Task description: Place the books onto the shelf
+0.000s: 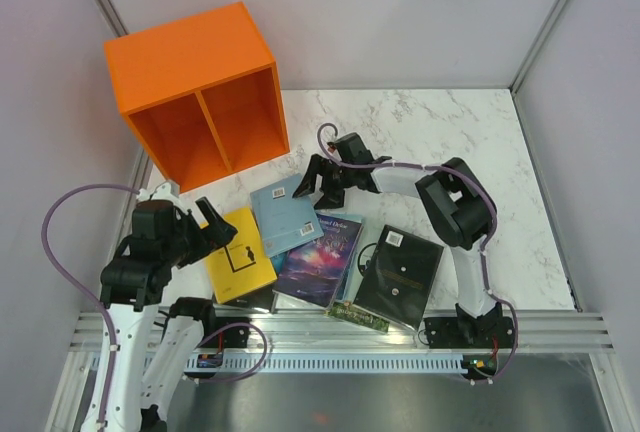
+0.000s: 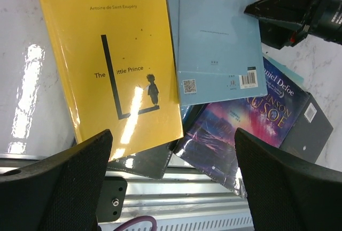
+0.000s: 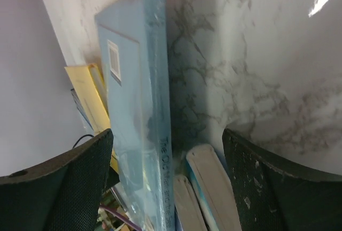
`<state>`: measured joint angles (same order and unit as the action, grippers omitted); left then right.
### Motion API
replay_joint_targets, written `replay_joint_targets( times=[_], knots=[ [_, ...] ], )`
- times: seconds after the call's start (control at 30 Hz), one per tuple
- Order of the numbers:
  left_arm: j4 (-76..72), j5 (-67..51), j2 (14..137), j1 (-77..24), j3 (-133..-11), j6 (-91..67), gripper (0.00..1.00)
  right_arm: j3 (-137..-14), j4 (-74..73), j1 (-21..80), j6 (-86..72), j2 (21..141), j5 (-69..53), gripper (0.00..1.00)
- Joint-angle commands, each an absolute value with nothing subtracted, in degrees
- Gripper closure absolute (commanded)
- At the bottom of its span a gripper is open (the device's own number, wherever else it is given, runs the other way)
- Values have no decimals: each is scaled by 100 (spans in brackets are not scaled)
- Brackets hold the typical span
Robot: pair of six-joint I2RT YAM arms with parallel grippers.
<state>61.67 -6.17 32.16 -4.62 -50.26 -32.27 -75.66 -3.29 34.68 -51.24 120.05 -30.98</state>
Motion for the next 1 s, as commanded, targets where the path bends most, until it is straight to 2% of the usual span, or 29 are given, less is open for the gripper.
replay_joint_targets(
  times=[0.0, 0.2, 0.3, 0.4, 0.53, 0.73, 0.97],
  knots=[
    [6416, -694, 3129, -457, -5097, -3305, 4, -7840, 298, 3559, -5396, 12356, -3216, 13],
    [6565, -650, 3032, -457, -5045, -3261, 4, -7787, 843, 3849, -5791, 12620, -3331, 16],
    [6592, -685, 2971, -457, -4984, -3278, 4, -7744, 975, 3990, -5906, 12691, -3331, 23],
    [6618, -721, 2927, -457, -4940, -3287, 4, -7577, 1265, 4069, -6073, 12674, -3358, 38],
    [6645, -721, 2892, -457, -4966, -3252, 4, -7392, 1257, 4069, -5943, 12393, -3235, 75],
    [6636, -782, 2997, -457, -5089, -3164, 4, -7593, 528, 3876, -5511, 11673, -2944, 97],
    [6609, -817, 3533, -457, -5668, -3006, 0, -7857, 132, 3726, -5467, 10838, -3199, 100]
  ],
)
